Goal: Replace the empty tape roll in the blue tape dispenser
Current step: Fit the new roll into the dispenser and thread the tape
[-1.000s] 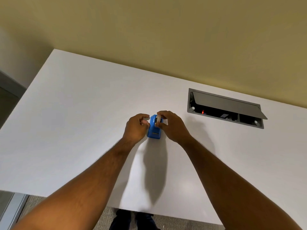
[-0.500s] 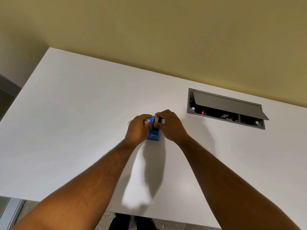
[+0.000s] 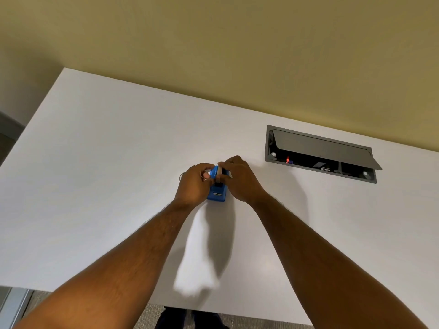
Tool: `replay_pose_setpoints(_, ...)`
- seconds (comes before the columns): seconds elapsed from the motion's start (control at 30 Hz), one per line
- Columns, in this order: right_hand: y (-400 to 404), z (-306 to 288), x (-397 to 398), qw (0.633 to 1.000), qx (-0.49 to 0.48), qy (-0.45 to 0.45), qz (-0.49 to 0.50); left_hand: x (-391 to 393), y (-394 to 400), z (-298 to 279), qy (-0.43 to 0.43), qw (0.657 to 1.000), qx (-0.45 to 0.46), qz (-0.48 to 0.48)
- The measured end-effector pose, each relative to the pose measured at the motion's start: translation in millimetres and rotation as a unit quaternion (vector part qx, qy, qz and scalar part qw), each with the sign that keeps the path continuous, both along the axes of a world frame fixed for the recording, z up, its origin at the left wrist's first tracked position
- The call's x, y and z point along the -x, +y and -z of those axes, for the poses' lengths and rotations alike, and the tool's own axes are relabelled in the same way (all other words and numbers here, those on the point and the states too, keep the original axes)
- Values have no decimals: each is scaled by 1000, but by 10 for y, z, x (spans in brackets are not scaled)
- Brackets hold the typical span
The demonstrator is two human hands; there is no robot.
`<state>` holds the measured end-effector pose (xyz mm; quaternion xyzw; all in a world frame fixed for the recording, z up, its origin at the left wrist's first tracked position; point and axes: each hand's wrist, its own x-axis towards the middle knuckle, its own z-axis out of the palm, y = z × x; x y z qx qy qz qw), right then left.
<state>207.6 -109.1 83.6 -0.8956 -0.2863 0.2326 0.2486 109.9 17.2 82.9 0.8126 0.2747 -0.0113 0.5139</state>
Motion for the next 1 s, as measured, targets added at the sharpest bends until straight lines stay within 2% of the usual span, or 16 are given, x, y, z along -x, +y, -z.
replay_pose_setpoints(0.2,-35,23,42,1000,3,12,-4,9,12,-18,-7,1000,0,6)
replay_pose_setpoints(0.33,-92,-1,59,998,-46,29,30,2,22,-22,2,1000,2,2)
replay_pose_setpoints(0.53,-205,4,189,993,-102,-23,52,12,18,-9,-6,1000,23,-12)
replay_pose_setpoints(0.77,-244,30,300,980,-140,21,138,-5,19,-19,3,1000,6,0)
replay_pose_setpoints(1.0,-221,99,348,989,-114,-22,87,-2,-61,-73,-8,995,78,-57)
